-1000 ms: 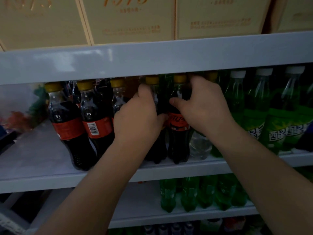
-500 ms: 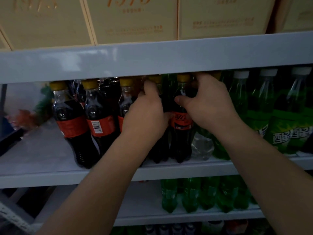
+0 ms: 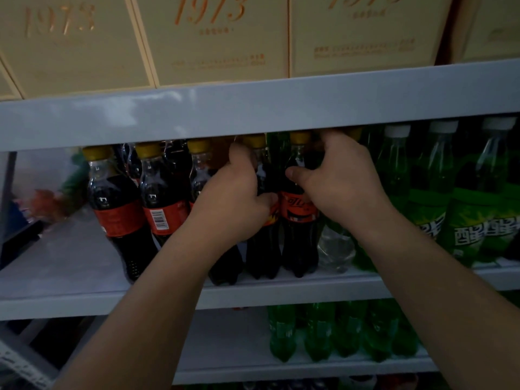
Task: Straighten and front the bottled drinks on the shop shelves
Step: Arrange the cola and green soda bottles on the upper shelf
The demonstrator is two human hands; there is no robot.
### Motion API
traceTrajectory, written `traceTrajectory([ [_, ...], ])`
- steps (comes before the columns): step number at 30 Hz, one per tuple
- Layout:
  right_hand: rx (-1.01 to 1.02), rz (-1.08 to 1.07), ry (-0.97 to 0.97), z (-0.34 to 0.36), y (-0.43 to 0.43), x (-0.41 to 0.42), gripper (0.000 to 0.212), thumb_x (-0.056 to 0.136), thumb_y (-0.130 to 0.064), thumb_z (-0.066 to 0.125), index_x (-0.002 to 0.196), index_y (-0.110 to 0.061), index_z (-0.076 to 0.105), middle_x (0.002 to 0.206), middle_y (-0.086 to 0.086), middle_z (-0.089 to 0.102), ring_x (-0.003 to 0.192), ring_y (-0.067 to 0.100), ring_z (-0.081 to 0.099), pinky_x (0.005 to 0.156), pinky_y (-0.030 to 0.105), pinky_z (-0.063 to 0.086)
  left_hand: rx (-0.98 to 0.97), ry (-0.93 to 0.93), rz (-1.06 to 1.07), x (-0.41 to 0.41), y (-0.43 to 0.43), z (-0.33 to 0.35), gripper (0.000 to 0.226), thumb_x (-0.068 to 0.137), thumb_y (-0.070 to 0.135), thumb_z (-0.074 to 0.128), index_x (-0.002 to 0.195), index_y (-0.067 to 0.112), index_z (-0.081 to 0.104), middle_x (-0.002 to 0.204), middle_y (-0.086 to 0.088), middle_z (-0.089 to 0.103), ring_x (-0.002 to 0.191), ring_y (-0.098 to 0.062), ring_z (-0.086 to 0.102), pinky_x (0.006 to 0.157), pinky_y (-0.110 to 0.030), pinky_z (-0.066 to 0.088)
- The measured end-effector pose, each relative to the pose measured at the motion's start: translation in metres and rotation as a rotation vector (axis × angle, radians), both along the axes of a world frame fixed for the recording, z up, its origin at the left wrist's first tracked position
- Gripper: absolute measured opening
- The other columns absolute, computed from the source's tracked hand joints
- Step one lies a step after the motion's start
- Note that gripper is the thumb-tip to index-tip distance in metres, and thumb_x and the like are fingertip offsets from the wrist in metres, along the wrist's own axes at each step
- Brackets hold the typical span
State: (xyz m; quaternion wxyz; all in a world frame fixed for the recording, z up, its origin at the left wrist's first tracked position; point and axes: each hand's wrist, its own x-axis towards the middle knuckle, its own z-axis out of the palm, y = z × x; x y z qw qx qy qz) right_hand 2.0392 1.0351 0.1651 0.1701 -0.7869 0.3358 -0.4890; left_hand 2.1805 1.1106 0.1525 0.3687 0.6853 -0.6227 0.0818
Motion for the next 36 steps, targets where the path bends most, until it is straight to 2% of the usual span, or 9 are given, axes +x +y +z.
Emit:
traceTrajectory([
  [5, -0.034, 0.017, -0.041, -0.007, 0.005, -0.005, 0.02, 0.083, -0.028, 0.065, 0.102, -0.03, 0.059, 0.079, -0.027, 0.051, 0.068, -0.008, 0.053, 0.06, -0.004, 0.036, -0.085, 0.033, 0.015, -0.001, 0.006, -0.003, 0.048, 0.079, 0.027, 0.075, 0.101, 0.027, 0.032, 0.081, 0.021, 0.04, 0.065, 0.01, 0.039, 0.051, -0.003, 0.038],
  [10, -0.014, 0.054, -0.353, -0.047, 0.026, -0.026, 0.036, 0.09, -0.021, 0.052, 0.123, -0.035, 0.056, 0.095, -0.02, 0.067, 0.067, 0.007, 0.067, 0.061, 0.02, 0.054, -0.156, 0.049, 0.106, -0.003, 0.023, -0.025, 0.04, 0.078, 0.029, 0.074, 0.096, 0.037, 0.04, 0.086, 0.013, 0.057, 0.07, 0.001, 0.057, 0.052, -0.012, 0.043],
  [14, 0.061, 0.029, -0.426, -0.099, 0.039, -0.03, 0.025, 0.089, -0.025, 0.053, 0.104, -0.042, 0.062, 0.078, -0.01, 0.066, 0.059, 0.011, 0.064, 0.05, 0.027, 0.051, -0.431, 0.115, 0.106, 0.0, 0.042, -0.058, 0.029, 0.082, 0.023, 0.068, 0.091, 0.037, 0.044, 0.112, 0.01, 0.062, 0.068, 0.001, 0.061, 0.06, -0.01, 0.047],
  [17, 0.182, 0.008, -0.376, -0.136, 0.051, -0.021, 0.022, 0.084, -0.025, 0.056, 0.097, -0.04, 0.064, 0.077, -0.01, 0.066, 0.067, 0.012, 0.064, 0.057, 0.032, 0.053, -0.547, 0.263, 0.226, 0.006, 0.05, -0.094, 0.026, 0.079, 0.026, 0.067, 0.097, 0.033, 0.049, 0.098, 0.006, 0.061, 0.071, -0.007, 0.062, 0.061, -0.026, 0.053],
  [19, 0.188, 0.017, -0.316, -0.152, 0.062, -0.011, 0.022, 0.082, -0.023, 0.058, 0.093, -0.042, 0.064, 0.081, -0.013, 0.065, 0.07, 0.006, 0.063, 0.061, 0.023, 0.05, -0.502, 0.322, 0.347, 0.007, 0.051, -0.113, 0.033, 0.077, 0.034, 0.069, 0.103, 0.031, 0.051, 0.093, 0.001, 0.061, 0.076, -0.014, 0.063, 0.065, -0.036, 0.055],
  [23, 0.127, 0.08, -0.197, -0.155, 0.082, 0.009, 0.024, 0.084, -0.02, 0.058, 0.096, -0.041, 0.059, 0.098, -0.021, 0.058, 0.07, -0.003, 0.058, 0.06, 0.005, 0.039, -0.351, 0.249, 0.479, 0.003, 0.049, -0.137, 0.047, 0.073, 0.035, 0.078, 0.111, 0.015, 0.057, 0.104, -0.007, 0.064, 0.09, -0.026, 0.064, 0.073, -0.029, 0.047],
  [30, -0.171, 0.215, -0.192, -0.076, 0.079, 0.044, 0.03, 0.088, -0.012, 0.058, 0.118, -0.009, 0.062, 0.113, -0.007, 0.058, 0.097, 0.001, 0.058, 0.082, 0.011, 0.044, -0.098, 0.336, 0.543, -0.004, 0.05, -0.139, 0.077, 0.066, 0.061, 0.053, 0.135, 0.029, 0.04, 0.114, 0.001, 0.064, 0.099, -0.024, 0.062, 0.069, -0.03, 0.043],
  [33, -0.183, 0.233, -0.108, -0.028, 0.072, 0.061, 0.039, 0.092, -0.016, 0.053, 0.131, -0.01, 0.052, 0.119, -0.009, 0.052, 0.104, 0.002, 0.052, 0.092, 0.014, 0.043, -0.058, 0.362, 0.558, -0.002, 0.044, -0.134, 0.079, 0.073, 0.061, 0.058, 0.141, 0.034, 0.027, 0.121, 0.005, 0.061, 0.103, -0.019, 0.06, 0.071, -0.031, 0.045],
  [36, -0.11, 0.202, 0.07, -0.001, 0.066, 0.078, 0.021, 0.094, -0.021, 0.047, 0.114, -0.017, 0.053, 0.101, -0.003, 0.058, 0.087, 0.011, 0.058, 0.08, 0.031, 0.05, -0.054, 0.336, 0.547, -0.002, 0.041, -0.133, 0.085, 0.082, 0.052, 0.065, 0.149, 0.03, 0.019, 0.126, 0.002, 0.06, 0.104, -0.02, 0.061, 0.074, -0.034, 0.049],
])
